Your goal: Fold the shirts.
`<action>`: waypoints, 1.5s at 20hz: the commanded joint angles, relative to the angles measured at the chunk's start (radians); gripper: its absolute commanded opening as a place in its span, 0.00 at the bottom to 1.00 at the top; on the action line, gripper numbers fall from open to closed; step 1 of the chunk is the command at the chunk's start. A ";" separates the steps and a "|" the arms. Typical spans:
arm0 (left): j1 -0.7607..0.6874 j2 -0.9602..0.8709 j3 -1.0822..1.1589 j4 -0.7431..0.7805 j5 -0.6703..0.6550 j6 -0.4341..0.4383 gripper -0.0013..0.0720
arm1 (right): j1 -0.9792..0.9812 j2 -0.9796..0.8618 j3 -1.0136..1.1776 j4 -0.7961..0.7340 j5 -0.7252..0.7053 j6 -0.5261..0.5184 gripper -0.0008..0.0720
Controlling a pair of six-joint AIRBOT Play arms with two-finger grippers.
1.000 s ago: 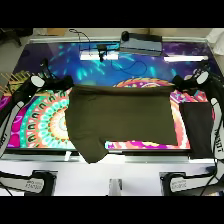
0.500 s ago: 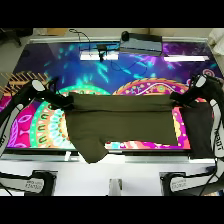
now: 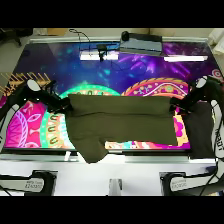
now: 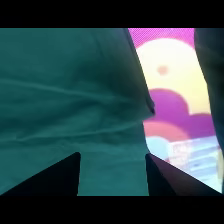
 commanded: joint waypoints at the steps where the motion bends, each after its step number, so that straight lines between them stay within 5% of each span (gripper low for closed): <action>1: 0.062 0.116 -0.090 0.000 -0.121 0.019 0.68 | -0.069 0.052 -0.007 0.011 0.151 -0.012 0.59; 5: 0.061 0.327 -0.445 -0.012 -0.089 0.041 0.67 | -0.107 0.148 -0.109 0.005 0.119 -0.002 0.59; 9: 0.053 0.383 -0.668 -0.187 0.036 0.086 0.62 | -0.107 0.191 -0.183 0.048 0.122 -0.011 0.58; 15: -0.115 0.352 -0.719 -0.266 0.189 0.111 0.62 | -0.107 0.223 -0.184 0.049 0.147 -0.012 0.58; 21: -0.079 0.349 -0.719 -0.265 0.151 0.121 0.62 | -0.107 0.228 -0.184 0.042 0.151 -0.012 0.58; 25: -0.117 0.349 -0.720 -0.265 0.180 0.119 0.44 | -0.107 0.228 -0.185 0.038 0.151 -0.013 0.58; 27: -0.127 0.349 -0.720 -0.261 0.195 0.121 0.07 | -0.107 0.234 -0.237 0.028 0.148 -0.023 0.59; 30: -0.126 0.349 -0.719 -0.262 0.200 0.146 0.07 | -0.107 0.234 -0.368 0.071 0.132 -0.081 0.59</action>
